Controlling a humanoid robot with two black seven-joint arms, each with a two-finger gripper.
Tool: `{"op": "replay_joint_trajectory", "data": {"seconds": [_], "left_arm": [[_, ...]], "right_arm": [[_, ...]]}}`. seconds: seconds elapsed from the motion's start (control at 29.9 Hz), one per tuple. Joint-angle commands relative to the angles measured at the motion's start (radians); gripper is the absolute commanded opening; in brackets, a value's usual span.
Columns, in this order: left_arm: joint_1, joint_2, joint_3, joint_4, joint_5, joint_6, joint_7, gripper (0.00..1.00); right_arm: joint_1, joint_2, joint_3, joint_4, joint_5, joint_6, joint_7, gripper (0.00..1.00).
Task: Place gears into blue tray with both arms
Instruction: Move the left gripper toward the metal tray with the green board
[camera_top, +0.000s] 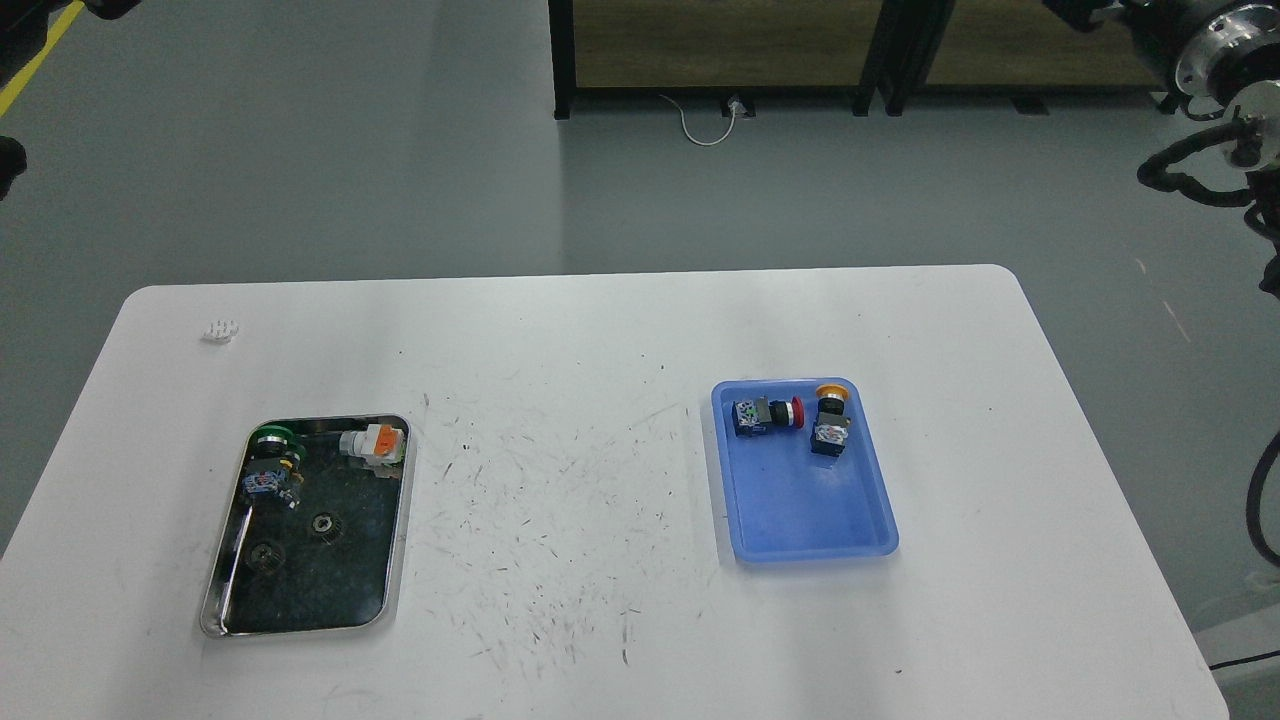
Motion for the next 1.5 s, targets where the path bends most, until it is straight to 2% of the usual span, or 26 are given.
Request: {"op": "replay_joint_trajectory", "data": {"seconds": [0.0, 0.1, 0.17, 0.43, 0.54, 0.64, 0.67, 0.74, 0.84, 0.9, 0.97, 1.04, 1.1, 1.2, 1.24, 1.37, 1.47], "left_arm": [[-0.003, -0.006, -0.007, -0.003, 0.003, 0.0, 0.001, 0.98], [0.0, -0.01, -0.001, -0.003, 0.003, 0.001, 0.003, 0.98], [-0.001, -0.012, -0.002, 0.0, 0.002, 0.001, 0.021, 0.99], [0.009, 0.001, 0.044, 0.017, -0.017, -0.006, 0.018, 0.99], [0.035, 0.004, 0.05, 0.016, -0.027, -0.012, -0.003, 0.99], [0.092, 0.002, 0.051, 0.004, -0.023, -0.017, -0.078, 0.98], [0.112, 0.005, 0.05, -0.002, -0.021, -0.029, -0.087, 0.98], [0.143, 0.013, 0.05, -0.004, -0.02, -0.086, -0.083, 0.97], [0.172, 0.063, 0.05, 0.01, -0.01, -0.243, -0.049, 0.92], [0.196, 0.092, 0.048, 0.022, -0.004, -0.325, -0.058, 0.93], [0.245, 0.099, 0.044, 0.037, -0.016, -0.348, -0.072, 0.98], [0.293, 0.103, 0.044, 0.042, -0.018, -0.356, -0.097, 0.98], [0.339, 0.111, 0.044, 0.042, -0.013, -0.367, -0.143, 0.98], [0.391, 0.149, 0.048, 0.04, -0.003, -0.428, -0.247, 0.99], [0.399, 0.166, 0.048, 0.042, 0.005, -0.466, -0.262, 0.99], [0.414, 0.205, 0.051, 0.04, 0.077, -0.577, -0.284, 0.99], [0.427, 0.209, 0.065, 0.031, 0.121, -0.6, -0.287, 0.98]], "right_arm": [[0.002, -0.003, -0.001, 0.0, 0.0, 0.002, 0.0, 0.99], [0.002, -0.003, -0.001, 0.0, 0.0, 0.0, 0.0, 0.99], [0.002, -0.003, -0.001, 0.0, 0.0, 0.0, 0.0, 0.99], [0.003, -0.001, -0.001, 0.001, 0.0, 0.002, 0.0, 0.99], [0.005, 0.0, -0.001, 0.001, 0.0, 0.002, 0.0, 0.99], [0.006, 0.0, -0.002, 0.001, 0.0, 0.002, 0.0, 0.99], [0.006, -0.001, -0.002, 0.001, 0.0, 0.002, -0.002, 0.99], [0.006, -0.004, -0.002, 0.001, 0.0, 0.003, -0.002, 0.99], [0.006, -0.011, -0.004, 0.001, 0.0, 0.006, -0.002, 0.99], [0.005, -0.014, -0.004, 0.001, 0.0, 0.008, -0.002, 0.99], [0.005, -0.015, -0.005, 0.001, 0.0, 0.009, 0.0, 0.99], [0.003, -0.014, -0.005, 0.001, 0.0, 0.009, 0.0, 0.99], [0.003, -0.009, -0.007, 0.001, 0.0, 0.009, 0.0, 0.99], [0.005, -0.004, -0.008, 0.001, 0.0, 0.011, 0.0, 0.99], [0.005, -0.004, -0.008, 0.001, 0.0, 0.011, 0.0, 0.99], [0.005, -0.004, -0.013, 0.001, -0.002, 0.012, 0.0, 0.99], [0.005, -0.004, -0.016, 0.001, -0.002, 0.012, -0.003, 0.99]]}}
